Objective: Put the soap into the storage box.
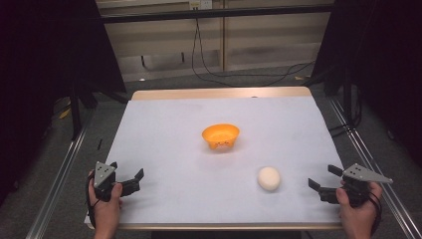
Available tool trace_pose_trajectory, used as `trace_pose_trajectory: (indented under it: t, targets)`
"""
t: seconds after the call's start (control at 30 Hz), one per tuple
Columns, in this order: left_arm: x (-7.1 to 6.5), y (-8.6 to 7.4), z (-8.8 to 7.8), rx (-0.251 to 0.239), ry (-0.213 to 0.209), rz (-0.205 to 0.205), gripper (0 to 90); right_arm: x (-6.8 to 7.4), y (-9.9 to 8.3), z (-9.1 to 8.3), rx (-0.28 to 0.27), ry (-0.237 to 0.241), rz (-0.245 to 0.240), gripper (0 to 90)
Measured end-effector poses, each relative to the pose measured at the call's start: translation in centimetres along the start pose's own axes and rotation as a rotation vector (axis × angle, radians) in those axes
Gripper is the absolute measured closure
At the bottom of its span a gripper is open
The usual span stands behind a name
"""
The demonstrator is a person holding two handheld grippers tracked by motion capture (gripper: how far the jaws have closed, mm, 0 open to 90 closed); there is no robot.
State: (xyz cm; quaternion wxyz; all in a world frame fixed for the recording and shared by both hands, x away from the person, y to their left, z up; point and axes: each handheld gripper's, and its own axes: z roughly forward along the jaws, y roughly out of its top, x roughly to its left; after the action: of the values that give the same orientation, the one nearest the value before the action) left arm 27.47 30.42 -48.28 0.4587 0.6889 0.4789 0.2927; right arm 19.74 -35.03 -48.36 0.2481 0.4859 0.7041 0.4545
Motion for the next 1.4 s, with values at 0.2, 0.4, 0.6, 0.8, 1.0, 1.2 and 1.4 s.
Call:
trace_pose_trajectory:
  t: [0.2, 0.4, 0.6, 0.8, 1.0, 1.2, 1.4]
  targets:
    - [0.1, 0.0, -0.1, -0.009, 0.006, -0.016, 0.0, 0.5, 0.3, 0.3, 0.041, 0.013, -0.044, 10.7]
    - [0.1, 0.0, -0.1, -0.007, 0.002, -0.013, 0.0, 1.5, 1.4, 1.4, 0.19, 0.05, -0.15, 11.5]
    - [0.1, 0.0, -0.1, -0.01, 0.004, -0.013, 0.0, 2.4, 2.7, 2.7, 0.263, 0.108, -0.204, 11.4]
    - [0.2, 0.0, -0.1, -0.008, -0.001, -0.006, 0.0, 3.4, 4.1, 3.9, 0.363, 0.164, -0.25, 6.2]
    - [0.2, 0.0, -0.1, -0.01, -0.003, -0.006, 0.0, 3.9, 5.0, 5.1, 0.424, 0.197, -0.278, 1.9]
    - [0.1, 0.0, -0.1, -0.007, -0.004, -0.011, 0.0, 4.6, 5.4, 6.2, 0.473, 0.236, -0.299, 0.0]
    - [0.1, 0.0, -0.1, -0.007, -0.005, -0.01, 0.0, 5.1, 5.8, 6.8, 0.501, 0.252, -0.307, 0.0]
